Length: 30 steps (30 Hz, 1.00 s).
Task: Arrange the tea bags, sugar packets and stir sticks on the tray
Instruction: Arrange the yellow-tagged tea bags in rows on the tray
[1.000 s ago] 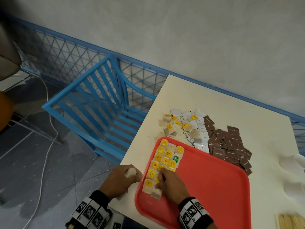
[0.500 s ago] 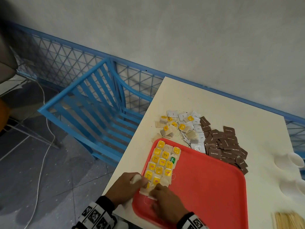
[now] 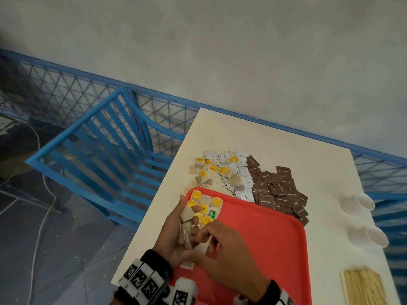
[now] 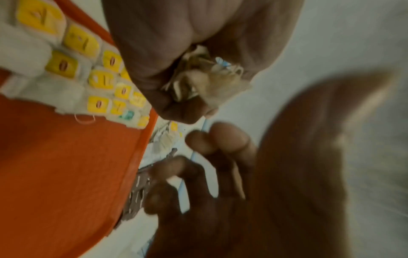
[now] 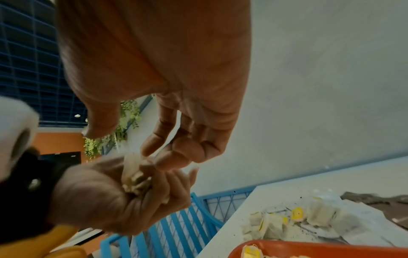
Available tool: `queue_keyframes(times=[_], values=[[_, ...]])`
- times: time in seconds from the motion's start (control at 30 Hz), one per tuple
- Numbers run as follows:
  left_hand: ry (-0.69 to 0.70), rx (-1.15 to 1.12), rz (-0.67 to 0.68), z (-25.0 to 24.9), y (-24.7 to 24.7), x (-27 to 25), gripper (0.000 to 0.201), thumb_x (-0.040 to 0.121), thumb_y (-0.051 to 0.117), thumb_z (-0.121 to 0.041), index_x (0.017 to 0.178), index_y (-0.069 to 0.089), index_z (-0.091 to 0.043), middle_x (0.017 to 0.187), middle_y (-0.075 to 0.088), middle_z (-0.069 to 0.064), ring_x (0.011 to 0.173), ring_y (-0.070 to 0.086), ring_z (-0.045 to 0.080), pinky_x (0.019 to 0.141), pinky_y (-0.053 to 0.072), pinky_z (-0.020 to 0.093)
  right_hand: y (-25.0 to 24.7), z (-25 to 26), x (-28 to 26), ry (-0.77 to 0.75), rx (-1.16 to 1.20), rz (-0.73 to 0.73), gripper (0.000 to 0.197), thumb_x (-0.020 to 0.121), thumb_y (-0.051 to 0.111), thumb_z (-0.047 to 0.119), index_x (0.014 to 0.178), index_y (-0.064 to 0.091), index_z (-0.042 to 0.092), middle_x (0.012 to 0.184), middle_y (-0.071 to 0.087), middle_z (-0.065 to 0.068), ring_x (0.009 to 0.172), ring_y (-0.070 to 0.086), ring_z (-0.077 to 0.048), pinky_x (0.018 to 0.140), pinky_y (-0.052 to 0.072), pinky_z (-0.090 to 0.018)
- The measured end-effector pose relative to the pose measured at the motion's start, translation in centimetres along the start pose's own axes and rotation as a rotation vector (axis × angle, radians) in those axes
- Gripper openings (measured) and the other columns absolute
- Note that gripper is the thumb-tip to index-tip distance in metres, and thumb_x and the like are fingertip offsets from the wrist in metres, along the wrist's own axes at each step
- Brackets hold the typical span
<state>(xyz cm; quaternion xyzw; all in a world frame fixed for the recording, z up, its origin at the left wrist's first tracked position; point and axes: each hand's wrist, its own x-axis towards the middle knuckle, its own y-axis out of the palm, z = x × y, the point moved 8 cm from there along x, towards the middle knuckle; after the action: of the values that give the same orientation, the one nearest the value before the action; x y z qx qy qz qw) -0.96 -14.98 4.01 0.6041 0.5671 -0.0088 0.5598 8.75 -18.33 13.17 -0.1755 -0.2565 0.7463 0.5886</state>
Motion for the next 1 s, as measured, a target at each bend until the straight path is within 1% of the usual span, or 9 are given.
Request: queue_keyframes(times=[0.07, 0.23, 0.33, 0.4, 0.47, 0.57, 0.7, 0.8, 1.0], values=[[-0.016, -0.042, 0.001, 0.5, 0.6, 0.2, 0.052, 0.085, 0.065, -0.06, 0.095, 0.068, -0.008, 0.068, 0.053, 0.005, 0.048, 0.053, 0.019, 0.054, 0.045, 0.029, 0.3, 0.0, 0.3, -0.031, -0.094, -0.006, 0.041, 0.072, 0.072, 0.065, 0.084, 0.059, 0.028, 0.088, 0.05, 0.021, 0.074, 0.048, 0.003, 0.067, 0.039, -0.015], [-0.033, -0.037, -0.01, 2.9, 2.6, 1.1, 0.034, 0.083, 0.069, -0.044, 0.089, 0.063, -0.011, 0.061, 0.048, 0.001, 0.043, 0.052, 0.015, 0.045, 0.046, 0.026, -1.8, -1.2, -0.3, -0.039, -0.093, -0.031, 0.018, 0.085, 0.069, 0.037, 0.078, 0.06, 0.024, 0.08, 0.053, 0.011, 0.069, 0.044, 0.002, 0.066, 0.032, -0.012], [-0.017, 0.019, -0.046, 4.1, 3.3, 1.6, 0.03, 0.083, 0.067, -0.041, 0.083, 0.063, -0.012, 0.071, 0.052, 0.008, 0.064, 0.056, 0.022, 0.064, 0.048, 0.036, -4.3, -2.8, -1.0, 0.095, 0.182, -0.049, 0.015, 0.087, 0.073, 0.023, 0.077, 0.063, 0.017, 0.072, 0.061, 0.01, 0.061, 0.049, -0.001, 0.061, 0.037, -0.014], [-0.037, 0.094, -0.034, 4.8, 4.1, 1.7, 0.031, 0.084, 0.062, -0.043, 0.08, 0.06, -0.012, 0.072, 0.053, 0.011, 0.059, 0.058, 0.023, 0.054, 0.051, 0.035, -5.6, -3.9, -1.3, 0.2, 0.42, -0.016, 0.016, 0.09, 0.071, 0.015, 0.078, 0.061, 0.011, 0.068, 0.061, 0.003, 0.059, 0.051, -0.006, 0.059, 0.04, -0.019], [-0.088, 0.137, 0.055, 5.6, 5.7, 1.3, 0.037, 0.087, 0.058, -0.048, 0.087, 0.057, -0.011, 0.069, 0.054, 0.012, 0.047, 0.058, 0.022, 0.039, 0.047, 0.027, -6.7, -4.6, -1.7, 0.266, 0.6, -0.008, 0.016, 0.091, 0.07, 0.015, 0.081, 0.06, 0.009, 0.069, 0.062, -0.007, 0.059, 0.054, -0.011, 0.055, 0.041, -0.021], [-0.134, 0.14, 0.231, 6.2, 8.1, 0.3, 0.052, 0.091, 0.054, -0.059, 0.089, 0.066, -0.009, 0.073, 0.06, 0.014, 0.051, 0.059, 0.021, 0.043, 0.048, 0.024, -8.4, -5.1, -1.6, 0.286, 0.652, -0.032, 0.017, 0.09, 0.07, 0.017, 0.083, 0.061, 0.006, 0.07, 0.062, -0.01, 0.06, 0.054, -0.016, 0.053, 0.04, -0.026], [0.001, 0.384, 0.366, 5.0, 9.6, -0.6, 0.031, 0.079, 0.083, -0.036, 0.079, 0.069, -0.008, 0.064, 0.055, 0.012, 0.05, 0.045, 0.018, 0.046, 0.04, 0.021, -11.4, -5.6, -1.2, 0.265, 0.599, -0.087, 0.015, 0.09, 0.068, 0.012, 0.083, 0.061, 0.001, 0.065, 0.059, -0.008, 0.059, 0.05, -0.018, 0.055, 0.04, -0.027], [0.055, 0.471, 0.379, 4.2, 10.2, -1.1, 0.019, 0.085, 0.075, -0.016, 0.079, 0.062, -0.003, 0.061, 0.056, 0.009, 0.044, 0.048, 0.011, 0.039, 0.04, 0.019, -12.7, -5.7, -0.7, 0.229, 0.586, -0.086, 0.016, 0.089, 0.071, 0.012, 0.083, 0.062, 0.001, 0.065, 0.058, -0.01, 0.057, 0.048, -0.017, 0.054, 0.039, -0.027], [0.204, 0.611, 0.357, 2.1, 10.2, -1.5, 0.022, 0.085, 0.077, -0.017, 0.09, 0.059, -0.005, 0.066, 0.06, 0.009, 0.044, 0.048, 0.011, 0.036, 0.037, 0.019, -12.3, -4.5, 0.2, 0.191, 0.494, -0.026, 0.012, 0.085, 0.073, 0.019, 0.092, 0.074, 0.008, 0.069, 0.067, 0.0, 0.059, 0.054, -0.008, 0.056, 0.043, -0.017]])
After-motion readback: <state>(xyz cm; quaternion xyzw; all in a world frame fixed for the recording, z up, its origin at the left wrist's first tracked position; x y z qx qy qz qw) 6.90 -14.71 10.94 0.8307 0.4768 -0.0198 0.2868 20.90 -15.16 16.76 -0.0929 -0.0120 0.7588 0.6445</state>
